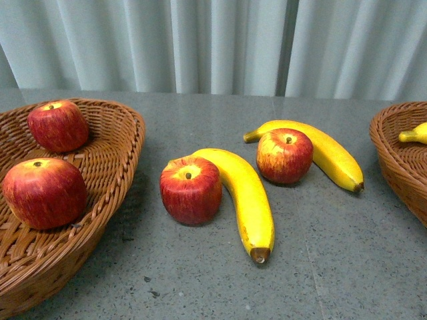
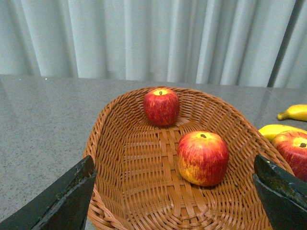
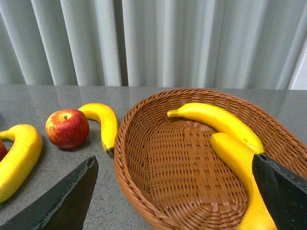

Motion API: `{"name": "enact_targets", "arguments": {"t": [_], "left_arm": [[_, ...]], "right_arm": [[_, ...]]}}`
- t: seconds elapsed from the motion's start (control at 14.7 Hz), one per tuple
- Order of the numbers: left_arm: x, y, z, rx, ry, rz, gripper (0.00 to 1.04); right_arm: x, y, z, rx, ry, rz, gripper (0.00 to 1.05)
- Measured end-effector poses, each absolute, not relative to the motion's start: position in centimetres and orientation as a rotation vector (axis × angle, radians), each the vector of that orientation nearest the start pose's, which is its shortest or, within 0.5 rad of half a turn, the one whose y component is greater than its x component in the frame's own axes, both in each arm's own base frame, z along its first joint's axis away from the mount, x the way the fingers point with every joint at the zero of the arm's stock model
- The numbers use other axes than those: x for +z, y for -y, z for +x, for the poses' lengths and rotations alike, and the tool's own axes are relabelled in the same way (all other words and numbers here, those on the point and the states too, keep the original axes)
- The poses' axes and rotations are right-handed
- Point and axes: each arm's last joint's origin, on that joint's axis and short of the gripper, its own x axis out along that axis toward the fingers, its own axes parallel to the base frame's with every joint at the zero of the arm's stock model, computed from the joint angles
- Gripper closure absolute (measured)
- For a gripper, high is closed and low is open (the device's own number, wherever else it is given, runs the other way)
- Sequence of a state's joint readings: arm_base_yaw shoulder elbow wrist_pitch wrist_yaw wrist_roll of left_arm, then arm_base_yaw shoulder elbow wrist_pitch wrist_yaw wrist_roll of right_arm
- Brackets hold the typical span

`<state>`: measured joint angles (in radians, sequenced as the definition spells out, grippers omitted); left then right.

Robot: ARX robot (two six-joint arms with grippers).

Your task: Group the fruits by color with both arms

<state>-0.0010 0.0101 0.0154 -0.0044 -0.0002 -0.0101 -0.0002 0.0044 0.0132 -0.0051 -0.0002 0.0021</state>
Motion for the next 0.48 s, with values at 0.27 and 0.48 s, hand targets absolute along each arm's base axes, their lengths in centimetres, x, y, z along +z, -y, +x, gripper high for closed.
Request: {"name": "enact_targets", "arguments": {"t": [0.27,0.48], "left_arm": [[16.76,0.01,9.74,0.0,0.001,-0.01,0.07],[16.76,0.01,9.74,-0.001,0.001,-0.01,0.07]], "right_arm": [[16.72,0.0,9.71,0.0,0.004,0.002,0.07],[16.72,0.0,9.72,0.0,0.004,0.002,0.07]]}}
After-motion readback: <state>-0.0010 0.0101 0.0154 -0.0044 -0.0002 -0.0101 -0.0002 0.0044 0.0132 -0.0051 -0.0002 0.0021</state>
